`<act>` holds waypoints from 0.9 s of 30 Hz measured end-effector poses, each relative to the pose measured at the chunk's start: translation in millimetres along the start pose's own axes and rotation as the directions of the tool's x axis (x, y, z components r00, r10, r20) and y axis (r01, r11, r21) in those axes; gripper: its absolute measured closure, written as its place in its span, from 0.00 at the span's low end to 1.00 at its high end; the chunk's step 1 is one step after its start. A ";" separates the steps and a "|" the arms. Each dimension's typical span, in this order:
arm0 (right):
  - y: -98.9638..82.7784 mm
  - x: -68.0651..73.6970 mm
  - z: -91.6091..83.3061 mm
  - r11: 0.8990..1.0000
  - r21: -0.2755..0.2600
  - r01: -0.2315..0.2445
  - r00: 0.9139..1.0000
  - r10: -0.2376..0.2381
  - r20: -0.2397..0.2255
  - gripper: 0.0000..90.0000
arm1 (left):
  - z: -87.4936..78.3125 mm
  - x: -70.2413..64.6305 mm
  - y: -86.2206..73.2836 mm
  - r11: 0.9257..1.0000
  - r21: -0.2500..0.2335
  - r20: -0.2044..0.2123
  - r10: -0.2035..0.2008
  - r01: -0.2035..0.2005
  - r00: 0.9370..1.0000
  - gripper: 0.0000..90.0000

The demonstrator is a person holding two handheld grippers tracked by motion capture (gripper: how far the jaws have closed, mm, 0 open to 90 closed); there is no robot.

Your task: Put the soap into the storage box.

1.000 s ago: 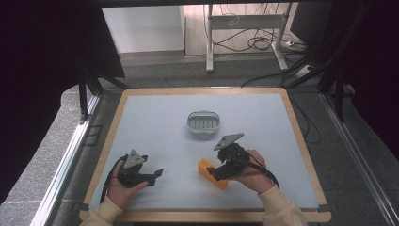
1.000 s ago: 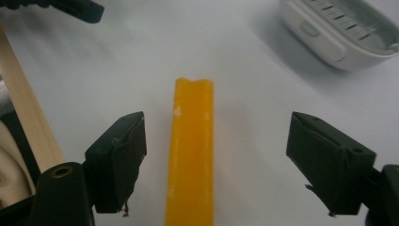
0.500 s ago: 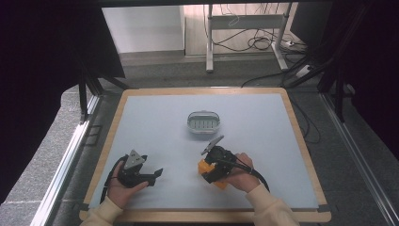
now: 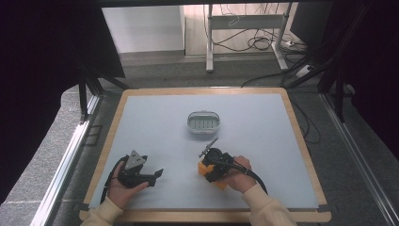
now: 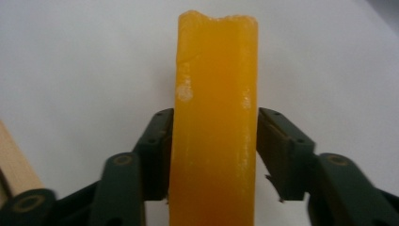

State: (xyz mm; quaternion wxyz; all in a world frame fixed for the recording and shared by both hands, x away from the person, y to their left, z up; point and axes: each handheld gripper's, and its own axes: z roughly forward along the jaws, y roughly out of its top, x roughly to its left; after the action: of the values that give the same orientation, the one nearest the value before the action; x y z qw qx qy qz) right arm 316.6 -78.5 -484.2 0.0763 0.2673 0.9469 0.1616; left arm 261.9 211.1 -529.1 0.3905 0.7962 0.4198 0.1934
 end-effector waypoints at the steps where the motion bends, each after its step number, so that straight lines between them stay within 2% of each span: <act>1: 0.1 1.0 2.4 1.000 0.025 0.009 1.000 -0.009 -0.010 0.61 | -0.5 -0.2 0.0 1.000 -0.002 0.000 0.000 0.000 1.000 0.20; 2: 0.1 1.0 2.4 1.000 0.025 0.009 1.000 -0.009 -0.010 0.61 | -1.3 0.0 0.1 1.000 -0.004 -0.002 -0.001 0.001 1.000 0.20; 3: -0.3 1.4 4.3 0.999 0.034 0.018 1.000 -0.018 -0.014 0.66 | -2.5 1.3 0.3 1.000 -0.010 -0.003 -0.007 0.007 1.000 0.20; 8: -0.3 0.9 4.5 1.000 0.026 0.015 1.000 -0.015 -0.023 0.67 | -1.7 2.6 -0.1 1.000 -0.005 -0.004 -0.007 0.007 1.000 0.20; 11: -0.5 0.3 3.4 0.999 0.019 0.033 0.999 -0.032 -0.031 0.68 | -1.8 2.4 0.1 1.000 -0.005 -0.001 -0.003 0.003 1.000 0.20; 14: -0.3 0.6 -0.5 0.999 0.012 0.038 0.999 -0.037 -0.015 0.68 | -2.7 3.1 -0.6 1.000 -0.009 -0.001 -0.007 0.007 1.000 0.20; 27: 0.5 -0.7 -18.6 0.996 -0.032 0.084 0.996 -0.085 -0.018 0.68 | -2.7 4.8 -2.1 1.000 -0.002 -0.004 -0.009 0.009 1.000 0.20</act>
State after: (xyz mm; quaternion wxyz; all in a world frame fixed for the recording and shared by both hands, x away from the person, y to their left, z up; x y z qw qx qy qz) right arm 313.1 -83.4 -466.5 0.0780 0.2241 0.9554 0.1755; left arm 261.8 216.9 -529.1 0.3912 0.7936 0.4238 0.1939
